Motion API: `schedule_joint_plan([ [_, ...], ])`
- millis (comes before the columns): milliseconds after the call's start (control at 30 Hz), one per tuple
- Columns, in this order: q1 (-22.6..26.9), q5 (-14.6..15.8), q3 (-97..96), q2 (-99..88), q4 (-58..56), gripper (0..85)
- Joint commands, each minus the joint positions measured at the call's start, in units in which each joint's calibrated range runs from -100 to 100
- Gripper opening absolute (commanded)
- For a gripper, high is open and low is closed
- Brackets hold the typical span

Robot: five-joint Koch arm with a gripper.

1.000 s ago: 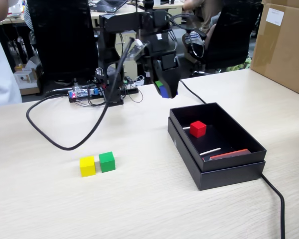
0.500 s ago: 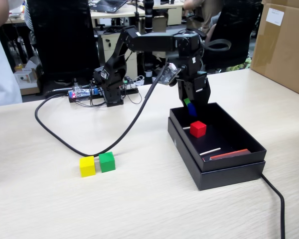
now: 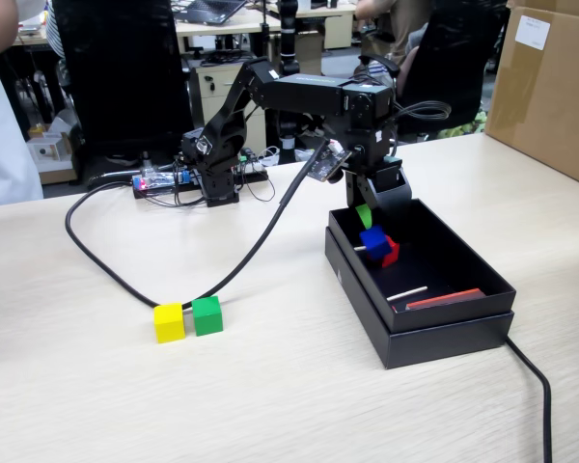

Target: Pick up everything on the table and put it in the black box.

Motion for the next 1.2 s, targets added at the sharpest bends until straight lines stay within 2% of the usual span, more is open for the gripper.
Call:
schedule_joint_plan([
  [0, -0.59, -0.24, 0.72, -15.89, -0.59, 40.7],
  [133, -2.25, -0.93, -0.09, -29.20, -0.85, 40.7],
  [267, -5.52, -2.83, -1.18, -37.80, -1.63, 40.7],
  [400, -10.84, -6.45, -5.99, -41.59, -1.63, 42.0],
  [433, -13.87, -8.89, -8.43, -41.70, -1.63, 44.1],
  [500, -16.75, -10.89, -10.25, -40.79, -1.46, 44.1],
  [800, -27.89, -17.92, -6.80, -18.75, 1.05, 47.7],
  [1167, -31.01, -19.98, 9.43, 7.52, 1.31, 47.3],
])
